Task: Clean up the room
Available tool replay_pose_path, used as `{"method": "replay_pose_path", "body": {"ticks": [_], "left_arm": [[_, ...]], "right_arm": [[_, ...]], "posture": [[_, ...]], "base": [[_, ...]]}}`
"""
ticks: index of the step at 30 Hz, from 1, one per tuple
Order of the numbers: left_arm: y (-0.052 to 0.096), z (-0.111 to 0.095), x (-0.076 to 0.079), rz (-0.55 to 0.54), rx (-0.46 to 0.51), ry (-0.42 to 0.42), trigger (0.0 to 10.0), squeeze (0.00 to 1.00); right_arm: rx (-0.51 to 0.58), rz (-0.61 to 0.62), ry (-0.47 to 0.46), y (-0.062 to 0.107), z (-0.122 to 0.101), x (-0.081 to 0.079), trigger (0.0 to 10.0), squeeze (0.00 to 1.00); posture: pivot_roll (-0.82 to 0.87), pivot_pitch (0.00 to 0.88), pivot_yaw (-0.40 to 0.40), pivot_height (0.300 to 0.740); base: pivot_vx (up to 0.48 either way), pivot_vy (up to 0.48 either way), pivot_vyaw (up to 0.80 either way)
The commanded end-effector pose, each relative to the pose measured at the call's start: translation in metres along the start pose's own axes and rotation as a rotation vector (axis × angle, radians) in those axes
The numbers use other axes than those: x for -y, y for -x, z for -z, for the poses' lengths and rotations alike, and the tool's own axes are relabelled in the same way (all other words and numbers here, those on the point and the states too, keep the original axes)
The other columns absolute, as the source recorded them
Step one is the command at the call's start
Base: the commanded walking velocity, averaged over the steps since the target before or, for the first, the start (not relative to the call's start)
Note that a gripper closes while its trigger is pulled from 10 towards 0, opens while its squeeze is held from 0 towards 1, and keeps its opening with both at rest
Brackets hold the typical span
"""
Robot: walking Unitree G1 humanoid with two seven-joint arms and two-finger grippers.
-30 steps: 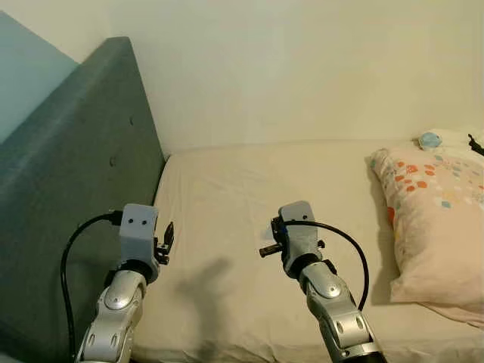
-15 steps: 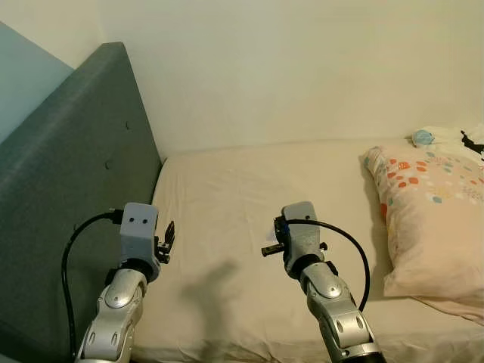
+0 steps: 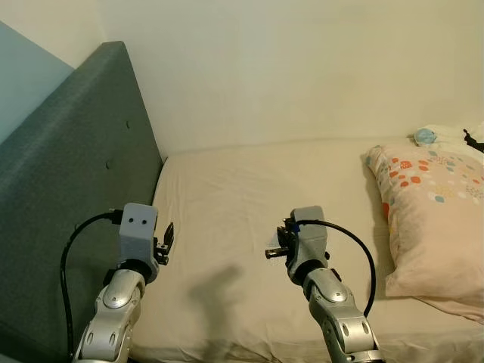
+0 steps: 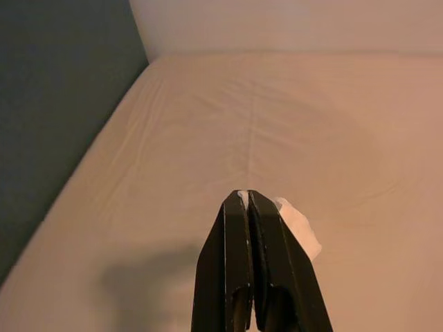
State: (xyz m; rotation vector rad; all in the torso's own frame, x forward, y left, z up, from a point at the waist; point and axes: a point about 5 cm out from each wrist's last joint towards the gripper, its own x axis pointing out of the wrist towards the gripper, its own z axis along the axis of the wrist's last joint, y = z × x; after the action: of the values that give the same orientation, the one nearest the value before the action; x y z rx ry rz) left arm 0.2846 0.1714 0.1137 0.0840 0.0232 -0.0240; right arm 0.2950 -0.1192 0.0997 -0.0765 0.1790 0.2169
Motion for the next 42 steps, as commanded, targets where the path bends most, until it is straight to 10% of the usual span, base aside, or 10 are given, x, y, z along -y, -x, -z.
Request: {"method": "replay_pose_path", "body": {"ticks": [1,42], "left_arm": [[0.003,0.005,-0.005,-0.009,-0.027,-0.019,10.0,0.0],[0.005,0.005,-0.006,-0.003,-0.025,-0.047,10.0,0.0]], "right_arm": [[0.006,-0.007,0.032,0.0,-0.002,-0.003,10.0,0.0],[0.01,-0.159,-0.131,0.006,-0.004,-0.018,10.0,0.0]], "posture": [[-0.07,0.105,0.045,0.74],[-0.07,0.099,0.028,0.74]], "base": [[0.0,0.0,0.0],[0.0,0.0,0.0]]}}
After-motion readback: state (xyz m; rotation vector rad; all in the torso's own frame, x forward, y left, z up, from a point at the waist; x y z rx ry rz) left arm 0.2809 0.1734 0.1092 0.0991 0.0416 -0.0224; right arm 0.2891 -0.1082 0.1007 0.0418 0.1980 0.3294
